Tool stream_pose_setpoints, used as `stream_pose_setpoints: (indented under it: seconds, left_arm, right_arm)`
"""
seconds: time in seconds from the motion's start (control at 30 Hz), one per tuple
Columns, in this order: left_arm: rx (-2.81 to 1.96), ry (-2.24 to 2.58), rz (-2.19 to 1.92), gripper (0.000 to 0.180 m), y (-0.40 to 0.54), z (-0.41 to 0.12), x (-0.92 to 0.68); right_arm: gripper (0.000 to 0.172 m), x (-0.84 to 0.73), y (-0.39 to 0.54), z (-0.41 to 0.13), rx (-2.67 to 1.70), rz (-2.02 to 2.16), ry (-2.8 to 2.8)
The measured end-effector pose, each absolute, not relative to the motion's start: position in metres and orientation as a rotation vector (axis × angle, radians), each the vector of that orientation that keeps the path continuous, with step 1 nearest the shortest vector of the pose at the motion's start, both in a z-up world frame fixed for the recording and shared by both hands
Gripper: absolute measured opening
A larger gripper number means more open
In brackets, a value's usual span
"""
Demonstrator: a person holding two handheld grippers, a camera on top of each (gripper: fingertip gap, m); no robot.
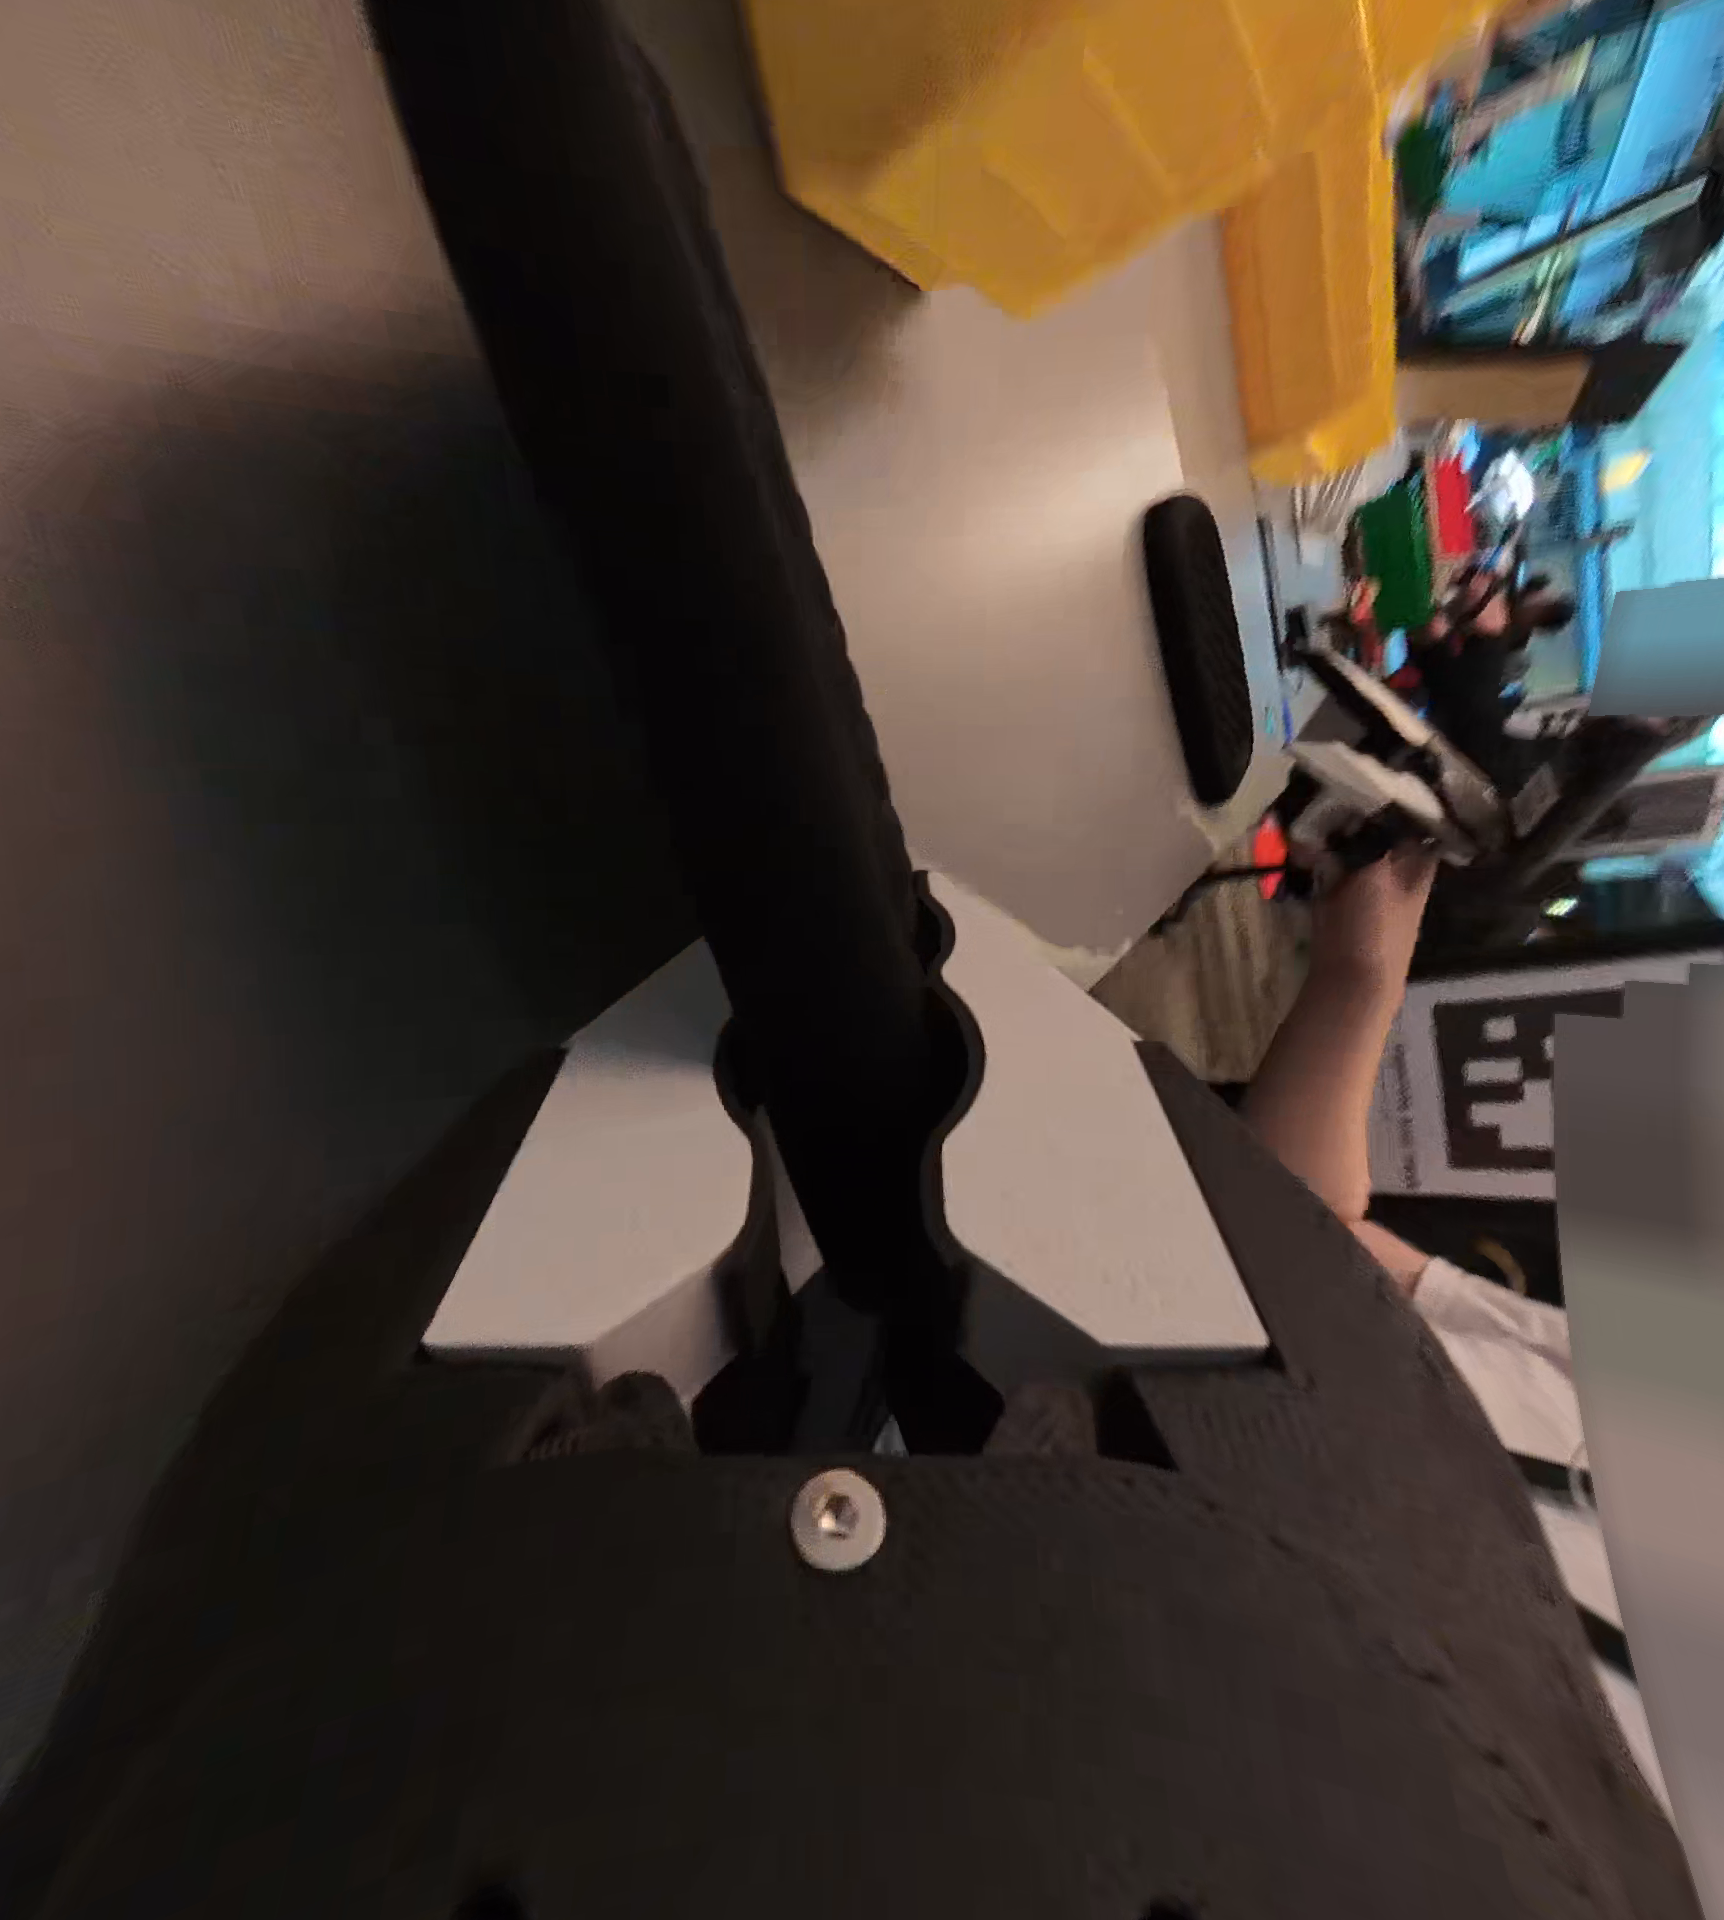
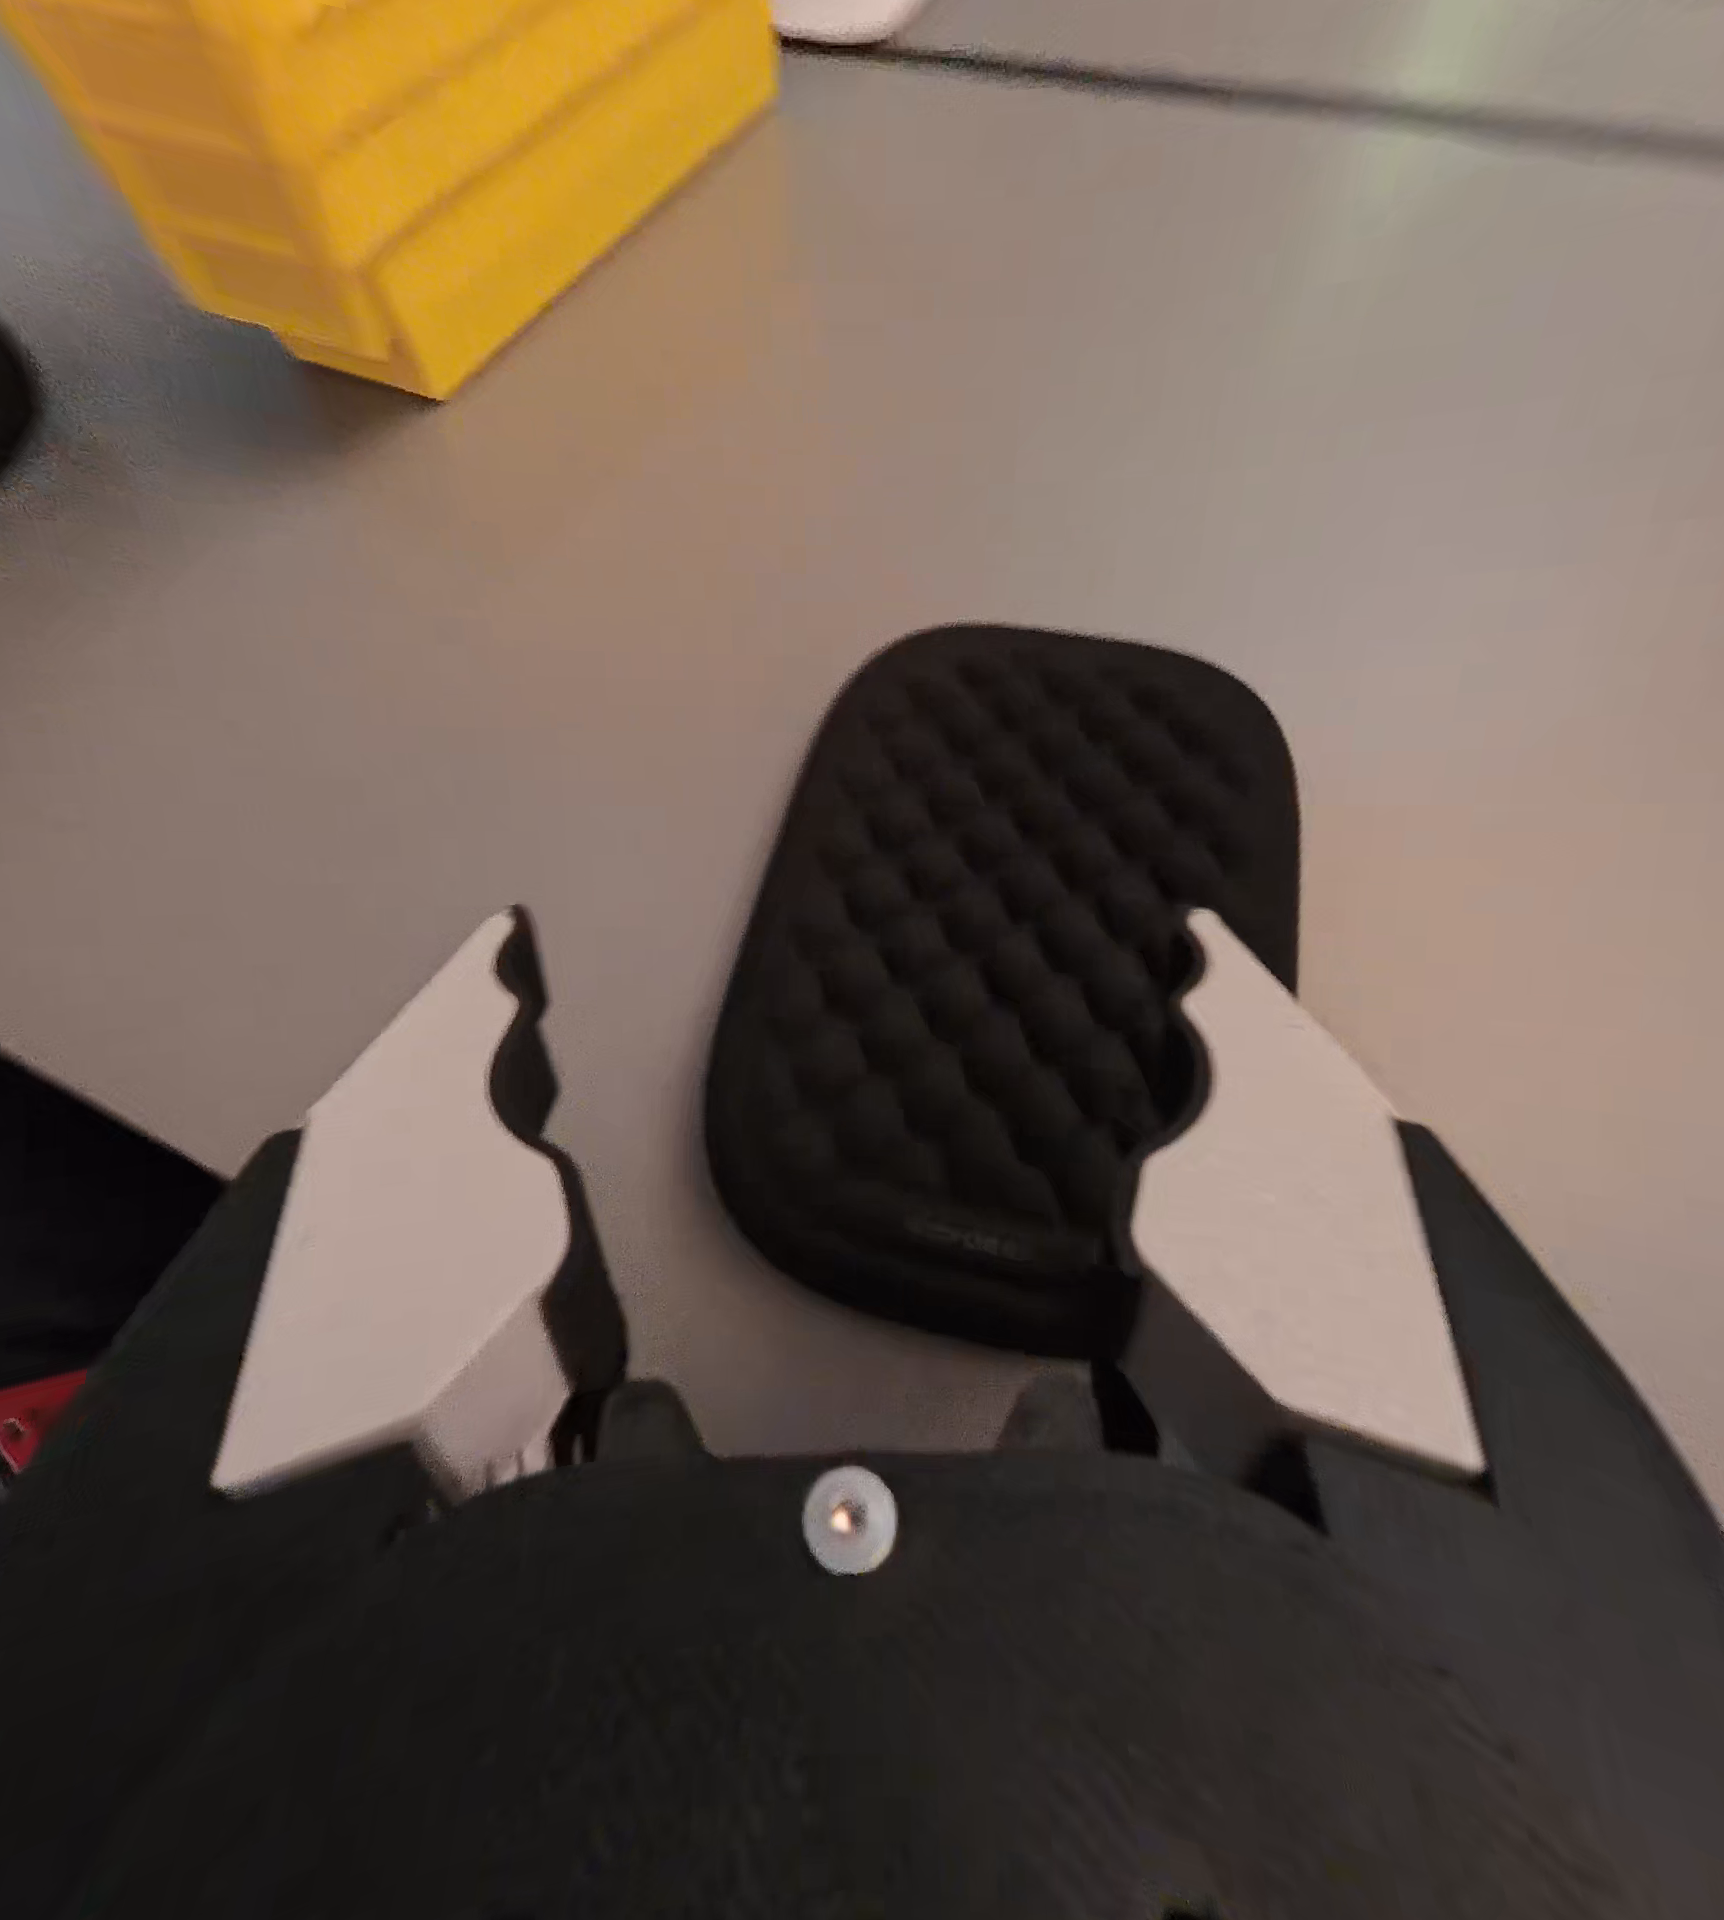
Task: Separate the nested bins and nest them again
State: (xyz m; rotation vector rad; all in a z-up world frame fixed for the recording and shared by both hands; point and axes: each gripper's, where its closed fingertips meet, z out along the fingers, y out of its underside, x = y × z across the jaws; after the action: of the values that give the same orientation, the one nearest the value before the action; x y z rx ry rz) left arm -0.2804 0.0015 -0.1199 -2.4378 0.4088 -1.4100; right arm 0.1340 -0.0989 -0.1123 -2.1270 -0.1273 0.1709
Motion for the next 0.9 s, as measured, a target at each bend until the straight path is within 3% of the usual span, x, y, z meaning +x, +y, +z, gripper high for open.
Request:
stream_pose_setpoints:
  seconds: [0.03, 0.13, 0.2, 0.43, 0.6, 0.77, 0.9]
  left_arm:
    - [-2.437, 0.356, -1.452, 0.020, 0.006, -0.122, -0.292]
    - [-2.433, 0.290, -1.548, 0.024, 0.013, -0.130, -0.307]
    - [-2.463, 0.325, -1.461, 0.040, 0.017, -0.140, -0.313]
    - [-2.466, 0.403, -1.236, 0.084, 0.007, -0.128, -0.345]
    - [-2.392, 0.400, -0.847, 0.094, 0.019, -0.118, -0.382]
    - [-2.252, 0.467, -0.526, 0.153, 0.015, -0.130, -0.351]
    - [-2.172, 0.488, -0.343, 0.152, 0.015, -0.140, -0.330]
  right_arm:
    - [0.132, 0.140, -0.097, -0.119, -2.165, 0.153, -0.081]
    - [0.142, 0.144, -0.095, -0.136, -2.243, 0.121, -0.033]
    - [0.149, 0.141, -0.096, -0.149, -2.308, 0.122, -0.030]
    - [0.151, 0.158, -0.100, -0.157, -2.364, -0.005, -0.030]
    - [0.151, 0.157, -0.099, -0.167, -2.346, 0.021, -0.026]
    - [0.151, 0.164, -0.095, -0.171, -2.290, 0.013, -0.003]
    - [0.143, 0.165, -0.095, -0.169, -2.266, 0.014, -0.015]
